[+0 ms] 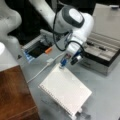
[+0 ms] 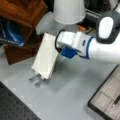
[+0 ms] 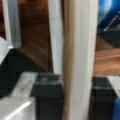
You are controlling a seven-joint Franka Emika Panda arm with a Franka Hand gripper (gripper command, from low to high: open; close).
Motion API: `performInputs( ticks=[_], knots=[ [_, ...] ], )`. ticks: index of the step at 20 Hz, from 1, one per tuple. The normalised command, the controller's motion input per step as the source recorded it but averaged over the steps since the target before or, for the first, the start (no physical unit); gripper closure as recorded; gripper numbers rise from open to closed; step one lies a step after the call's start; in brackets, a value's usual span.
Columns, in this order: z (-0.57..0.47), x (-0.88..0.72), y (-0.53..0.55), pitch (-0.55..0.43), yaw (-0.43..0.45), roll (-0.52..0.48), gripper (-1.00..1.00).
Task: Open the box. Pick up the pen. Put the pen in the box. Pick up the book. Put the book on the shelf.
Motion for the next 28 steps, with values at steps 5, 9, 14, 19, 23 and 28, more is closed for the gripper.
performInputs(
  ticks=[5,9,14,19,23,28],
  knots=[
    [0.16,0.32,0.23,0.089,-0.128,-0.337,1.0],
    [0.29,0.28,0.28,0.147,-0.193,-0.433,1.0],
    [0.34,0.3,0.27,0.165,-0.254,-0.415,1.0],
    [0.28,0.34,0.24,0.134,-0.305,-0.245,1.0],
    [0.23,0.32,0.22,0.114,-0.313,-0.165,1.0],
    [0.27,0.28,0.19,0.147,-0.359,-0.134,1.0]
  ],
)
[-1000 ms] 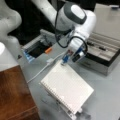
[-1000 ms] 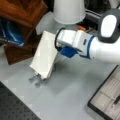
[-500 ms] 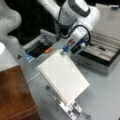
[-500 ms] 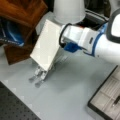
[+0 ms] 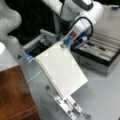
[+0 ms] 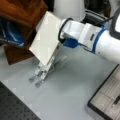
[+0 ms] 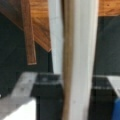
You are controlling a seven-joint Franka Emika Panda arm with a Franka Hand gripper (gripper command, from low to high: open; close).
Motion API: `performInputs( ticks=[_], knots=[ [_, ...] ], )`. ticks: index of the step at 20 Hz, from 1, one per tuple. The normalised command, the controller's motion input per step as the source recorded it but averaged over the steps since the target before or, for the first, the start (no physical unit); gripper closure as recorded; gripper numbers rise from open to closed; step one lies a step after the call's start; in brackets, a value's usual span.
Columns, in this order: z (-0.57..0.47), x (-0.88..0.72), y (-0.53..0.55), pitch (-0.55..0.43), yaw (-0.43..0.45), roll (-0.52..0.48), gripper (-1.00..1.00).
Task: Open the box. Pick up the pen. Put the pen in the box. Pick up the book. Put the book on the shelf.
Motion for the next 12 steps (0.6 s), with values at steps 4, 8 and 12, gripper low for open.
performInputs(
  ticks=[4,8,12],
  knots=[
    [0.46,0.21,0.14,0.136,-0.355,-0.091,1.0],
    [0.54,0.12,0.07,0.139,-0.339,-0.031,1.0],
    [0.51,0.03,0.01,0.132,-0.28,0.023,1.0]
  ],
)
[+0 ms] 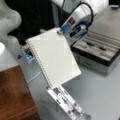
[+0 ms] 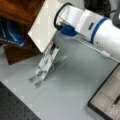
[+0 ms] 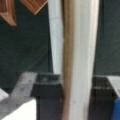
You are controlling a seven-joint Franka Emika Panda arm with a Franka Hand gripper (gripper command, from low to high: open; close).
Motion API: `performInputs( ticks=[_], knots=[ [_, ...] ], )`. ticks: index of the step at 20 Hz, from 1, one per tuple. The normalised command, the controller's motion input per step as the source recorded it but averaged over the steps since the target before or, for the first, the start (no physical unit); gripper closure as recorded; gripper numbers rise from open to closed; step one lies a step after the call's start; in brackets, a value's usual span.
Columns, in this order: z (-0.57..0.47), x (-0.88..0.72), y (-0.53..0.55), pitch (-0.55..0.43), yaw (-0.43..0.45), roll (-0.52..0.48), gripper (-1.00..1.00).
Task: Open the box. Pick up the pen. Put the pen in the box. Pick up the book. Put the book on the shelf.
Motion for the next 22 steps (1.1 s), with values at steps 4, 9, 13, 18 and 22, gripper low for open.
performInputs(
  ticks=[4,9,13,18,22],
  knots=[
    [0.38,-0.01,-0.02,0.109,-0.194,0.037,1.0],
    [0.25,-0.09,-0.1,0.09,-0.142,0.024,1.0],
    [0.22,-0.2,-0.24,0.072,-0.09,0.034,1.0],
    [0.19,-0.31,-0.37,0.084,-0.007,0.034,1.0],
    [0.17,-0.36,-0.37,0.067,0.073,0.035,1.0]
  ],
)
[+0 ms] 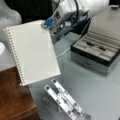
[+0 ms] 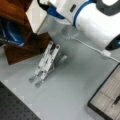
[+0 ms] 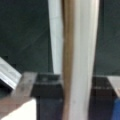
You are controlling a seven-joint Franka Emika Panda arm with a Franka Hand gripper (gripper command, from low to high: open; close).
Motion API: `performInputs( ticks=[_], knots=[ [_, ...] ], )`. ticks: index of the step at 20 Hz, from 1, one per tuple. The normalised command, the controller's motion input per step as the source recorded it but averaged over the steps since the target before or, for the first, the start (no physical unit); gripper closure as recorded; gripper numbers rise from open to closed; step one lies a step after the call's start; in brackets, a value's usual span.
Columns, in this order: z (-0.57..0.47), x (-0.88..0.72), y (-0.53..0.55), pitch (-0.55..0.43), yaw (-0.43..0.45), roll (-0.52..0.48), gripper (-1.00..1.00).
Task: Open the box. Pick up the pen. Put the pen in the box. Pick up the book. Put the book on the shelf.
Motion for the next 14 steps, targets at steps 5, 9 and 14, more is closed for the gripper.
performInputs(
  ticks=[5,9,14],
  knots=[
    [0.1,-0.34,-0.32,0.043,0.179,0.02,1.0],
    [0.01,-0.32,-0.34,0.021,0.279,-0.013,1.0],
    [-0.03,-0.29,-0.41,0.035,0.347,-0.038,1.0]
  ],
)
